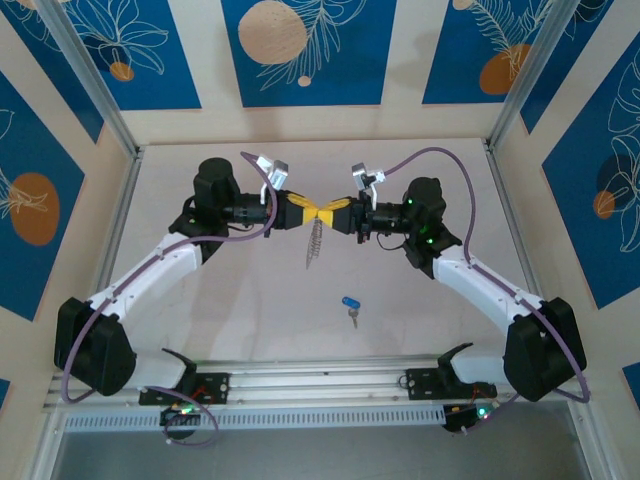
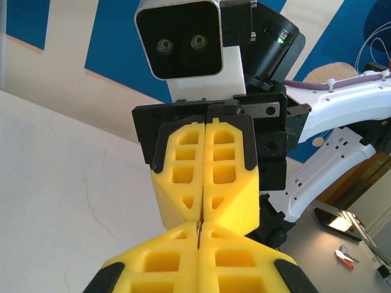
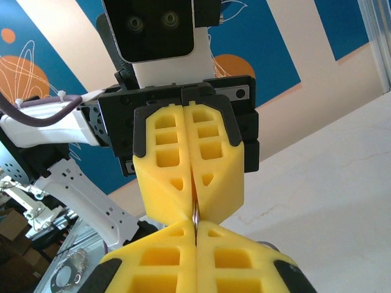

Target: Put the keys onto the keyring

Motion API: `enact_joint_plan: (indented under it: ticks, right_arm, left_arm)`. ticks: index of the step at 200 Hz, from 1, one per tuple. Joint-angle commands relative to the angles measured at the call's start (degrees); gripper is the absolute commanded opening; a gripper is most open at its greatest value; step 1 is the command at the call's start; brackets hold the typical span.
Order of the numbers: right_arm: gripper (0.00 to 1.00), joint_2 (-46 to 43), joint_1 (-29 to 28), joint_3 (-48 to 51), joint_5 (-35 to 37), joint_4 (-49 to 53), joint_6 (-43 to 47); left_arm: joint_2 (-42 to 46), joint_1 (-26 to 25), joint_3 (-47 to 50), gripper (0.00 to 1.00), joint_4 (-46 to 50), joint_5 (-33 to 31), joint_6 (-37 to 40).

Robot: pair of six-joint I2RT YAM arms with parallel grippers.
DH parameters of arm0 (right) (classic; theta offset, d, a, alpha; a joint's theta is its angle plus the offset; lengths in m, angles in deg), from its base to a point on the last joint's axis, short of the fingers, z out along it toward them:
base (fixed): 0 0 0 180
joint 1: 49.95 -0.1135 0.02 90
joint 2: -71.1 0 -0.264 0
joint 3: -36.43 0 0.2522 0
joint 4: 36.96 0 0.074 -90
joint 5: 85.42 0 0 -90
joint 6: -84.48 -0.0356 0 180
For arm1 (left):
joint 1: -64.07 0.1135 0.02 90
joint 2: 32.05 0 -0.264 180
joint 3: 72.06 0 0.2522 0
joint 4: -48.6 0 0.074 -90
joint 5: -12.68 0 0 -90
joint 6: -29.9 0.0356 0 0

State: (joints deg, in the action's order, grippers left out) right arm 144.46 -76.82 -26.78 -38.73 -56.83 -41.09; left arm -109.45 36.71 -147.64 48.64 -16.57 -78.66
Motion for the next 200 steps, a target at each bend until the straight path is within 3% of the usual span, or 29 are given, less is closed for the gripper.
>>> enact_joint_plan:
  ticks: [1, 7, 15, 32, 66, 102, 147, 200]
  right_arm:
    - [0.0, 0.5, -0.5, -1.0, 2.0, -0.8, 0.2]
    - [0.0, 0.5, -0.3, -0.7, 2.6, -1.0, 0.1]
    - [0.0, 0.2, -0.2, -0.2, 3.3, -1.3, -0.1]
    - [0.0, -0.3, 0.3, 1.1, 4.5, -3.4, -1.3]
    - [0.0, -1.7, 0.4, 2.8, 6.6, -6.3, -3.5]
    - [0.0, -3.4, 0.2, 5.4, 9.7, -10.8, -6.2]
    - [0.0, -2.9, -0.2, 6.8, 12.5, -16.4, -9.7]
    - [0.0, -1.8, -1.1, 7.0, 13.7, -18.4, -11.2]
  left_arm:
    - [0.5, -0.8, 0.4, 0.0, -4.4, 0.4, -1.7]
    - [1.0, -0.8, 1.2, 0.01, -5.3, -1.2, -2.2]
    - [2.0, -0.7, 2.4, 0.11, -6.6, -4.2, -2.7]
    - [5.3, -0.4, 5.5, 0.25, -10.1, -10.9, -4.2]
    - [10.6, 0.3, 11.8, 0.3, -17.0, -18.3, -9.2]
    - [10.5, 0.4, 17.5, 0.31, -28.8, -18.5, -18.8]
    - [3.9, 0.2, 21.0, 0.34, -47.1, -17.4, -30.4]
    - [-0.3, -0.6, 21.0, 0.36, -55.3, -17.6, -34.8]
